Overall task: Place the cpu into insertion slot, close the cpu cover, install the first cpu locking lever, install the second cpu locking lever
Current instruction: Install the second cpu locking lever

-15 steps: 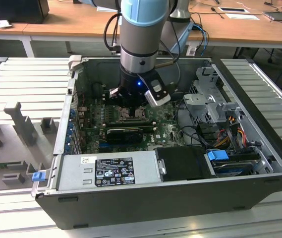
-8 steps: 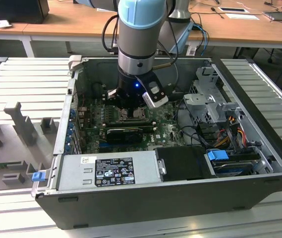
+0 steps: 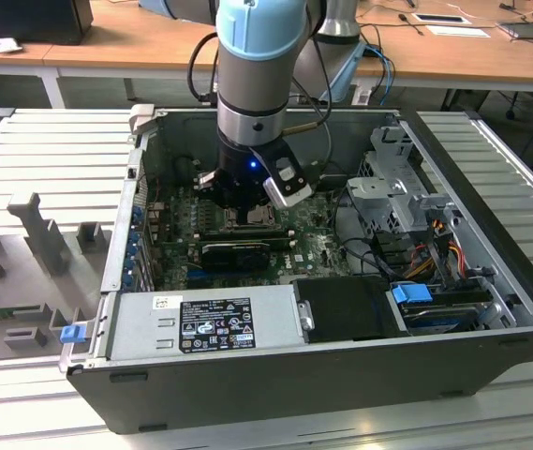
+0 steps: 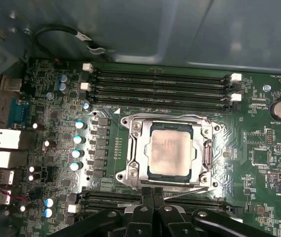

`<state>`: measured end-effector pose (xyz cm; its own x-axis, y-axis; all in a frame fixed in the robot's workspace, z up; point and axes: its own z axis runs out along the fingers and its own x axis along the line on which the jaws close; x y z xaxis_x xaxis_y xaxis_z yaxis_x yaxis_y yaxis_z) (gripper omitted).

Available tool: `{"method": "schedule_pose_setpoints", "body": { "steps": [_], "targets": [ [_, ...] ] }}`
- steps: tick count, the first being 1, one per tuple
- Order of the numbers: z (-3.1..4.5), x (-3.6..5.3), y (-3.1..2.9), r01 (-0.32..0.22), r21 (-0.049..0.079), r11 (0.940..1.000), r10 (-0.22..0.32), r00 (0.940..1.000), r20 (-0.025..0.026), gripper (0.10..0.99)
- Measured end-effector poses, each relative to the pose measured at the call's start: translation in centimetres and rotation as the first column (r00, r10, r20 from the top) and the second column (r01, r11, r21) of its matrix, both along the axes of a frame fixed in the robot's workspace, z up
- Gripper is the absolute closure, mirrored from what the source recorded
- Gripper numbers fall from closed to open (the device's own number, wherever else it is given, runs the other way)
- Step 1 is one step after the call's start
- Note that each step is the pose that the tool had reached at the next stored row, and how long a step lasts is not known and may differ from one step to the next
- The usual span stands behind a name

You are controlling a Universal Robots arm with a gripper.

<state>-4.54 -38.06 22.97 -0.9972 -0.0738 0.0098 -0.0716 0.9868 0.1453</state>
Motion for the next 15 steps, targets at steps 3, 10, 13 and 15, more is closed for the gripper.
{"method": "schedule_pose_setpoints", "body": {
  "steps": [3,10,13,15],
  "targets": [
    [-0.02,-0.10,-0.01,0.000,0.003,1.0000,0.000,1.0000,0.0004,0.980],
    [-0.06,-0.53,-0.57,0.000,0.035,0.9994,0.000,1.0000,0.0008,0.980],
    [-0.07,-0.64,-0.80,0.000,0.060,0.9982,0.000,1.0000,0.0008,0.980],
    [-0.07,-1.03,-1.04,0.000,0.068,0.9977,0.000,1.0000,0.0008,0.980]
  ]
}}
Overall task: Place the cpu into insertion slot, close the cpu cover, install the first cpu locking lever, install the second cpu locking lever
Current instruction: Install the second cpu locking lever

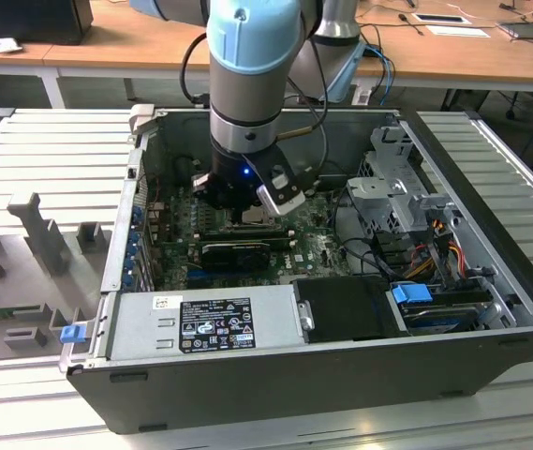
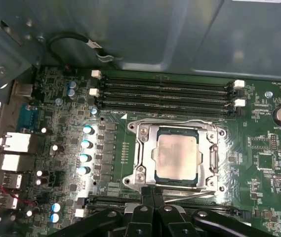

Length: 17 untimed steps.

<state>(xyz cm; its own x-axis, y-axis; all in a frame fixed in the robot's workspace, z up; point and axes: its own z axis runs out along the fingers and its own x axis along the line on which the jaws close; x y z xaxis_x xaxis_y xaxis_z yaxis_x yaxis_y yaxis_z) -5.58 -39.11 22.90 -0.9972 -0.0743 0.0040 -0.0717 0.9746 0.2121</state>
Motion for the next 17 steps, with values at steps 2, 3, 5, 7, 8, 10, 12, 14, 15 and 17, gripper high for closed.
{"method": "schedule_pose_setpoints", "body": {
  "steps": [2,3,5,7,8,10,12,14,15,17],
  "targets": [
    [-0.03,-0.11,-0.10,0.000,0.001,1.0000,0.000,1.0000,0.0000,0.980],
    [-0.05,-0.16,-0.13,0.000,0.001,1.0000,0.000,1.0000,0.0000,0.980],
    [-0.10,-0.27,-0.25,0.000,0.004,1.0000,0.000,1.0000,-0.0001,0.980],
    [-0.15,-0.35,-0.46,0.000,0.009,1.0000,0.000,1.0000,0.0000,0.980],
    [-0.16,-0.38,-0.55,0.000,0.011,0.9999,0.000,1.0000,0.0000,0.980],
    [-0.25,-0.62,-0.75,0.000,0.017,0.9999,0.000,1.0000,-0.0001,0.980],
    [-0.47,-0.91,-0.80,0.000,0.022,0.9998,0.000,1.0000,0.0001,0.980],
    [-0.84,-1.00,-0.81,0.000,0.023,0.9997,0.000,1.0000,0.0001,0.980],
    [-1.04,-1.06,-0.81,0.000,0.024,0.9997,0.000,1.0000,0.0000,0.980],
    [-1.33,-1.24,-0.80,0.000,0.026,0.9997,0.000,1.0000,0.0000,0.980]
  ]
}}
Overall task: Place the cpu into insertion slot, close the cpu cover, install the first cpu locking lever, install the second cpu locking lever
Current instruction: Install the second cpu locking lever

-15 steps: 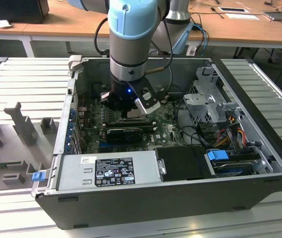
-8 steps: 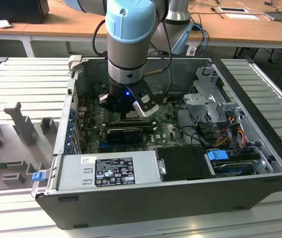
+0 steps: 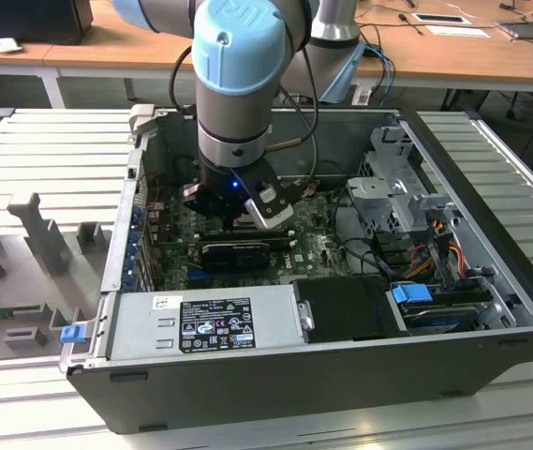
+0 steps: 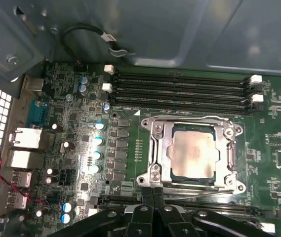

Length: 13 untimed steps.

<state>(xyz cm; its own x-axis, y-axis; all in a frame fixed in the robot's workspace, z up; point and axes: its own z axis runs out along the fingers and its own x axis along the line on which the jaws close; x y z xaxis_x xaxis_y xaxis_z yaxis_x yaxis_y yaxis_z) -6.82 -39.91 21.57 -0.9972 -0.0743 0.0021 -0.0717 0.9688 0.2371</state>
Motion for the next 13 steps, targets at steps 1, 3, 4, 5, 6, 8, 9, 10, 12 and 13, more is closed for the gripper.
{"method": "schedule_pose_setpoints", "body": {
  "steps": [1,3,4,5,6,8,9,10,12,13],
  "targets": [
    [-0.12,-0.15,-0.01,0.000,0.002,1.0000,0.000,1.0000,-0.0001,0.980],
    [-0.55,-0.38,0.00,0.000,0.009,1.0000,0.000,1.0000,0.0000,0.980],
    [-0.82,-0.43,-0.01,0.000,0.013,0.9999,0.000,1.0000,0.0000,0.980],
    [-0.94,-0.45,-0.01,0.000,0.021,0.9998,0.000,1.0000,-0.0001,0.980],
    [-1.03,-0.45,-0.01,0.000,0.027,0.9996,0.000,1.0000,0.0000,0.980],
    [-1.33,-0.45,-0.01,0.000,0.042,0.9991,0.000,1.0000,-0.0001,0.980],
    [-1.42,-0.45,0.00,0.000,0.046,0.9990,0.000,1.0000,0.0000,0.980],
    [-1.53,-0.45,0.00,0.000,0.050,0.9988,0.000,1.0000,0.0000,0.980],
    [-1.77,-0.45,-0.01,0.000,0.056,0.9984,0.000,1.0000,-0.0001,0.980],
    [-1.92,-0.46,-0.01,0.000,0.062,0.9981,0.000,1.0000,0.0001,0.980]
  ]
}}
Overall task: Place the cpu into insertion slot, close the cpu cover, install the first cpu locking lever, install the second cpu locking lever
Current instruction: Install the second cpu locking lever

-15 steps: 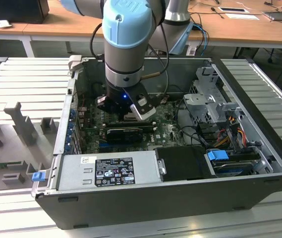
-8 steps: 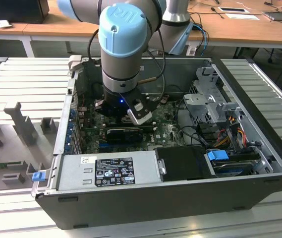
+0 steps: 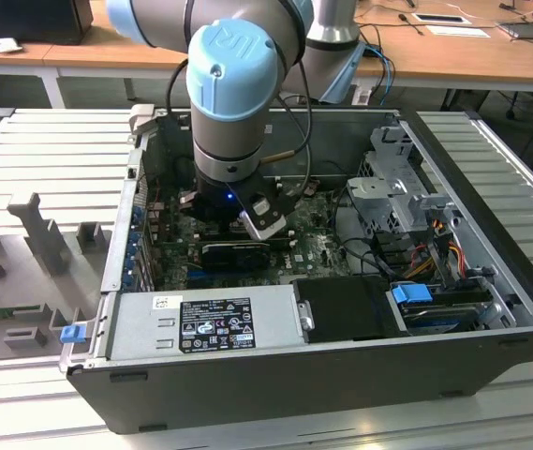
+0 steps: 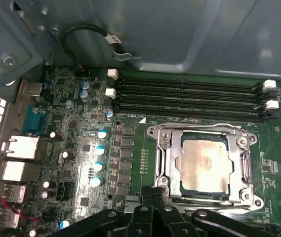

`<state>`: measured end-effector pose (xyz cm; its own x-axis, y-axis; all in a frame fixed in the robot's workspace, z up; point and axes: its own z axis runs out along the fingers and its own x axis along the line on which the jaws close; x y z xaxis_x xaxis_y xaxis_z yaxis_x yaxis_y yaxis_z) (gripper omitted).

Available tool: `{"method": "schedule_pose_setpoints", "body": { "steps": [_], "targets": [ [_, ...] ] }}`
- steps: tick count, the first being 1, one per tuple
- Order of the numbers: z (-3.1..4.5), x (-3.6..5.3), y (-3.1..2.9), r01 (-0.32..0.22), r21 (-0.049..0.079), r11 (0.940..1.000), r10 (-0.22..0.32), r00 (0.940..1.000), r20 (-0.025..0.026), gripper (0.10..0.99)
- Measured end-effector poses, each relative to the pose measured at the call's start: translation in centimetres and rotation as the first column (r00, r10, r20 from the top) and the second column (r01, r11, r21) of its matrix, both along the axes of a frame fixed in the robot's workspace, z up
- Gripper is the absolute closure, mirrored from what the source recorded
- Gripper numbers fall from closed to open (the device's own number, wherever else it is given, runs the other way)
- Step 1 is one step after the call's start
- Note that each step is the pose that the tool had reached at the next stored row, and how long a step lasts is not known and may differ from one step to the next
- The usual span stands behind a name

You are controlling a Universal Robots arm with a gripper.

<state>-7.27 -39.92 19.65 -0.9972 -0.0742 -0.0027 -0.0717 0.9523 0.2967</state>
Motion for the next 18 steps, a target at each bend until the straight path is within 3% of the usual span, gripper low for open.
{"method": "schedule_pose_setpoints", "body": {
  "steps": [5,14,18],
  "targets": [
    [-0.22,-0.03,0.01,0.000,0.013,0.9999,0.000,1.0000,-0.0001,0.980],
    [1.66,-0.04,0.01,0.000,0.013,0.9999,0.000,1.0000,-0.0002,0.980],
    [1.72,-0.04,0.00,0.000,0.013,0.9999,0.000,1.0000,-0.0003,0.980]
  ]
}}
